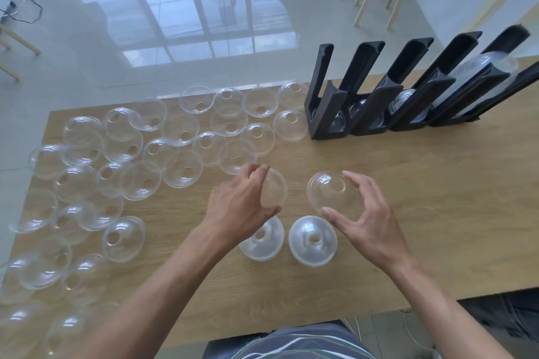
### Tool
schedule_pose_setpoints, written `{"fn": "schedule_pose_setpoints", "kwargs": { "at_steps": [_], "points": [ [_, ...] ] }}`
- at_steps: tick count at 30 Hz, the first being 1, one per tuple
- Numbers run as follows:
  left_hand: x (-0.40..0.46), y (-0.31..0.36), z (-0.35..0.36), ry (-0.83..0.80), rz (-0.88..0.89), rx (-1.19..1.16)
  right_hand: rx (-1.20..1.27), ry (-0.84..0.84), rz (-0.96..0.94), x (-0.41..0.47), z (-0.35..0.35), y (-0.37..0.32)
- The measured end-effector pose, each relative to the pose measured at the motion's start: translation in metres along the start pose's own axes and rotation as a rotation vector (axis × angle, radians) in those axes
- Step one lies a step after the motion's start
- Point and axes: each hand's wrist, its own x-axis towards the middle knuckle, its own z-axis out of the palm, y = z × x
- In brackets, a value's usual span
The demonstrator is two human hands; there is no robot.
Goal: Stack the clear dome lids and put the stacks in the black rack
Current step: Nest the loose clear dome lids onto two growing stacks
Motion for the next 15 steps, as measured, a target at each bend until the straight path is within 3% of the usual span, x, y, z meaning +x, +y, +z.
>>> {"fn": "schedule_pose_setpoints", "kwargs": {
  "at_steps": [4,11,15],
  "points": [
    [-0.037,-0.007,0.010,-0.064,-0.006,0.056,0.016,-0.036,0.067,-0.047,0.015,-0.004],
    [-0.057,-0.014,0.055,-0.013,0.086,0.206,0.002,-0.070,0.153,-0.077,0.057,-0.003],
    [-0.065,-0.021,0.072,-0.067,-0.036,-0.096,0.072,-0.087,0.230,-0.078,0.073,0.000]
  ]
}}
